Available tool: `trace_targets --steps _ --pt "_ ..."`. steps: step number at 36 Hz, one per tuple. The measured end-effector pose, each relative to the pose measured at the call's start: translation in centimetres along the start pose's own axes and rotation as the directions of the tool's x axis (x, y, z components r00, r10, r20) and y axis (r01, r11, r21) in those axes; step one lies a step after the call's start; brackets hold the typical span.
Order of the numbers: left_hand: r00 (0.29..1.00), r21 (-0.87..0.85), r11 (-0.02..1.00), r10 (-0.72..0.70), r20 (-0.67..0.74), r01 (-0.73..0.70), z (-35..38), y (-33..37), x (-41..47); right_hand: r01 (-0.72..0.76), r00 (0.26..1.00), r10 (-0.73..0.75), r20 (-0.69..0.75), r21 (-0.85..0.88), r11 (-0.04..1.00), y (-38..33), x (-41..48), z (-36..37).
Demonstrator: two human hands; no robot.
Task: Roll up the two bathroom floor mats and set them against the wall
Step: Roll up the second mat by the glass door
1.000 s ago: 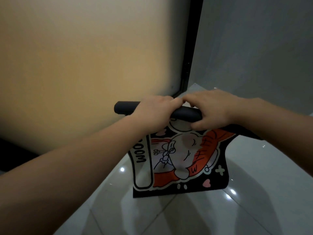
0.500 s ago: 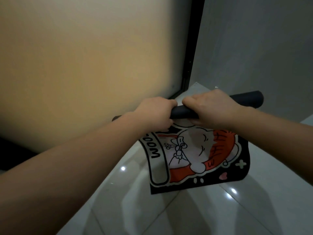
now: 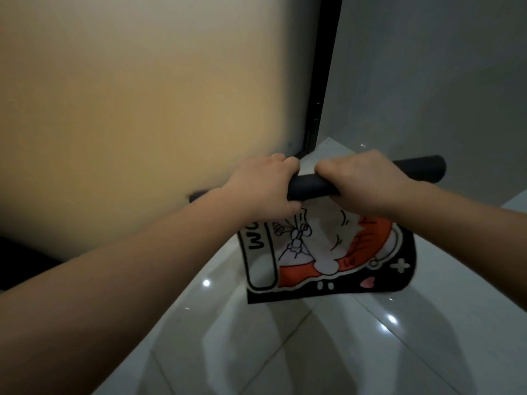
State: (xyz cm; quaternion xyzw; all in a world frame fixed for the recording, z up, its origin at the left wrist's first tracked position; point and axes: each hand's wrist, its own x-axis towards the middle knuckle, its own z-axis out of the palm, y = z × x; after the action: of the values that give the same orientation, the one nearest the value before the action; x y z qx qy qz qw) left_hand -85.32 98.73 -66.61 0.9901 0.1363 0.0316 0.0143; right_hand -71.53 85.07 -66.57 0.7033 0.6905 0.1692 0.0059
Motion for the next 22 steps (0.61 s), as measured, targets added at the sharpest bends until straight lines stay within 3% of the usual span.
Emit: trace_targets --steps 2,4,8,13,17,22 --pt "0.987 -0.128 0.991 -0.029 0.16 0.05 -0.2 -0.1 0.2 0.034 0.997 -0.035 -0.072 -0.019 0.999 -0.2 -0.1 0.1" --pt "0.979 -0.21 0.975 -0.033 0.203 0.077 0.1 0.0 0.0 0.039 0.996 -0.039 -0.081 -0.005 0.999 -0.5 0.1 0.1" --pt "0.998 -0.093 0.995 -0.038 0.051 0.042 0.5 0.2 -0.5 0.022 1.0 -0.022 0.003 0.035 0.999 -0.7 0.3 -0.1" --pt "0.988 0.103 0.994 -0.016 -0.152 0.032 0.9 0.5 -1.0 -0.152 0.962 0.097 0.255 0.21 0.966 -0.2 0.8 -1.2" --pt "0.977 0.13 0.991 0.008 -0.211 0.02 1.0 0.5 -0.7 -0.287 0.915 0.129 0.383 0.389 0.876 0.3 1.3 -1.1" --pt "0.985 0.139 0.99 0.028 -0.169 -0.004 1.4 0.7 -0.7 -0.128 0.981 0.11 0.163 0.107 0.986 0.3 0.7 -0.7"
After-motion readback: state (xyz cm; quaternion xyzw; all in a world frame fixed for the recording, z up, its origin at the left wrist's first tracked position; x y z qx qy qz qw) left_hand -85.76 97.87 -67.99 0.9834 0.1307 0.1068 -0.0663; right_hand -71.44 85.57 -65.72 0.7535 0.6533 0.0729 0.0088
